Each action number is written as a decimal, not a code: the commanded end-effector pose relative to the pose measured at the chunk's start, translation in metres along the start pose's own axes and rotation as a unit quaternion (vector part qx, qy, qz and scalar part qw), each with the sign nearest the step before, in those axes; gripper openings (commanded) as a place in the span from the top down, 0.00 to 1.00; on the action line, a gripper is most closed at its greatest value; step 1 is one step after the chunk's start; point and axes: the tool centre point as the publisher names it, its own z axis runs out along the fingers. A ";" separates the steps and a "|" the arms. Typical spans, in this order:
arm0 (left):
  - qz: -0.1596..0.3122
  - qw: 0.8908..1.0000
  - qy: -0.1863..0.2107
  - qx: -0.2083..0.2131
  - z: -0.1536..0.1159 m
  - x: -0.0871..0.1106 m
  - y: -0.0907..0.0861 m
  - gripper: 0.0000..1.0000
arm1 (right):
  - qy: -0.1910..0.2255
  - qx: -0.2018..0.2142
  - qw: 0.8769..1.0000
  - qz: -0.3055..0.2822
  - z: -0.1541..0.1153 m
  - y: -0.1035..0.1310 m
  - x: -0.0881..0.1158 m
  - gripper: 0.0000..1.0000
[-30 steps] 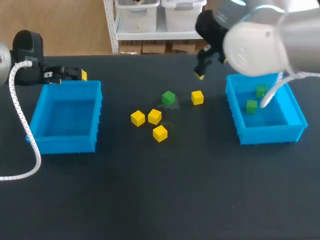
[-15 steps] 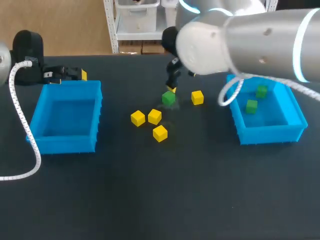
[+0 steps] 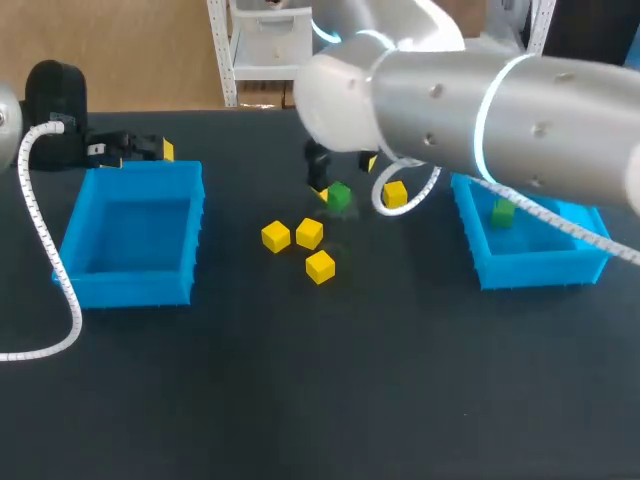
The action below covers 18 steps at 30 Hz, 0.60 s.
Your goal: Put the green cubes in the right bin and the yellow cubes in the left bin.
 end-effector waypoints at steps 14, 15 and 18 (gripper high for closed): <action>0.002 1.000 -0.003 0.008 0.000 0.002 0.003 0.00 | 0.022 0.004 1.000 0.000 0.025 -0.001 0.001 0.29; 0.002 1.000 -0.003 0.008 0.000 0.002 0.003 0.00 | 0.022 0.005 1.000 0.002 0.026 -0.002 0.002 0.53; 0.002 1.000 -0.003 0.008 0.000 0.002 0.003 0.00 | 0.023 0.005 1.000 0.006 0.028 -0.003 0.007 0.83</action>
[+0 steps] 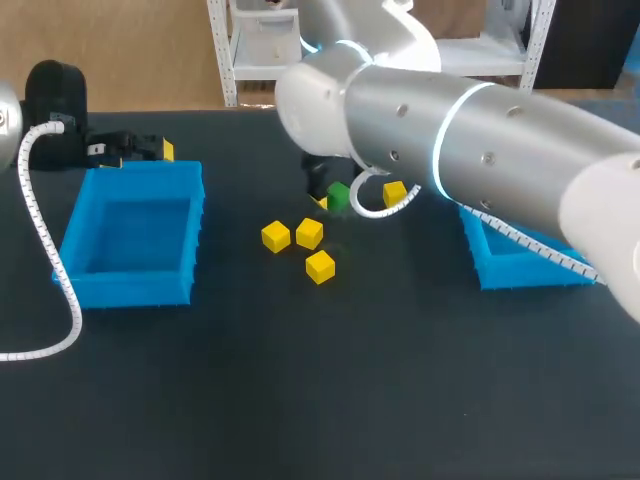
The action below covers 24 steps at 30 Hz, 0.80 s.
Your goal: Put the green cubes in the right bin and the yellow cubes in the left bin.
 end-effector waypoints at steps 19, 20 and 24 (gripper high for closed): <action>0.002 1.000 -0.003 0.008 0.000 0.002 0.003 0.00 | -0.046 0.010 0.998 0.035 -0.028 -0.030 0.040 1.00; 0.002 1.000 -0.003 0.008 0.000 0.002 0.003 0.00 | -0.051 0.012 0.998 0.039 -0.032 -0.033 0.043 1.00; 0.002 1.000 -0.003 0.008 0.000 0.002 0.003 0.00 | -0.068 0.018 0.996 0.052 -0.049 -0.045 0.057 1.00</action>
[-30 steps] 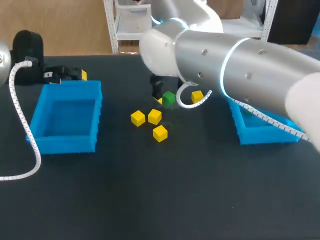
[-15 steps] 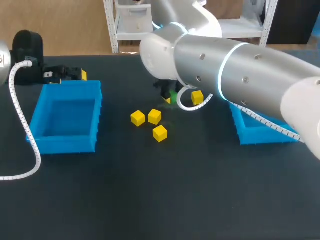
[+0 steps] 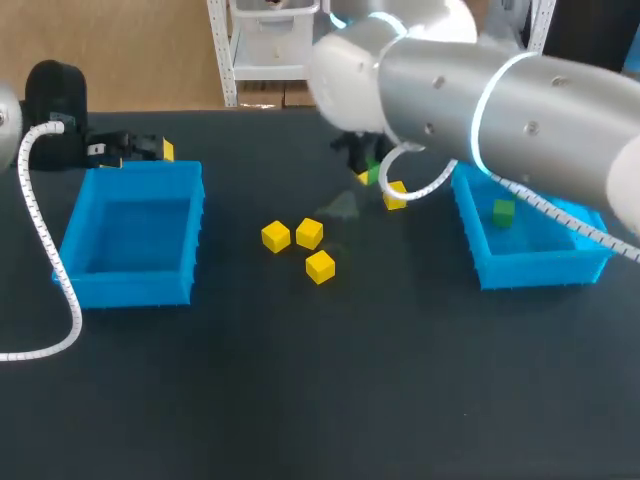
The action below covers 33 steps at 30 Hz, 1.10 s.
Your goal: Put the green cubes in the right bin and the yellow cubes in the left bin.
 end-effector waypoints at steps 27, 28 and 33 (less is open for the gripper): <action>0.002 1.000 -0.003 0.008 0.000 0.002 0.003 0.00 | -0.155 0.018 0.972 0.177 -0.046 -0.120 0.165 1.00; 0.002 1.000 -0.003 0.008 0.000 0.002 0.003 0.00 | -0.155 0.018 0.971 0.182 -0.045 -0.122 0.169 1.00; 0.002 1.000 -0.003 0.008 0.000 0.002 0.003 0.00 | -0.156 0.016 0.967 0.201 -0.039 -0.129 0.185 1.00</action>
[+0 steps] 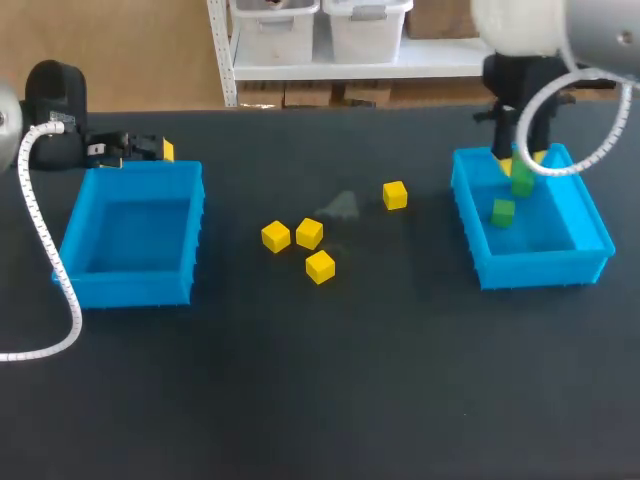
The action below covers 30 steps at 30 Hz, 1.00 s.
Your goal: Put the green cubes in the right bin and the yellow cubes in the left bin.
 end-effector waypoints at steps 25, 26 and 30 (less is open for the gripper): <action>0.002 1.000 -0.003 0.008 0.000 0.002 0.003 0.00 | -0.272 -0.081 0.958 -0.036 0.059 0.010 0.056 0.00; 0.002 1.000 -0.003 0.008 0.000 0.002 0.003 0.00 | -0.277 -0.085 0.957 -0.035 0.060 0.011 0.058 0.00; 0.002 1.000 -0.003 0.008 0.000 0.002 0.003 0.00 | -0.287 -0.086 0.953 -0.038 0.063 0.012 0.063 0.00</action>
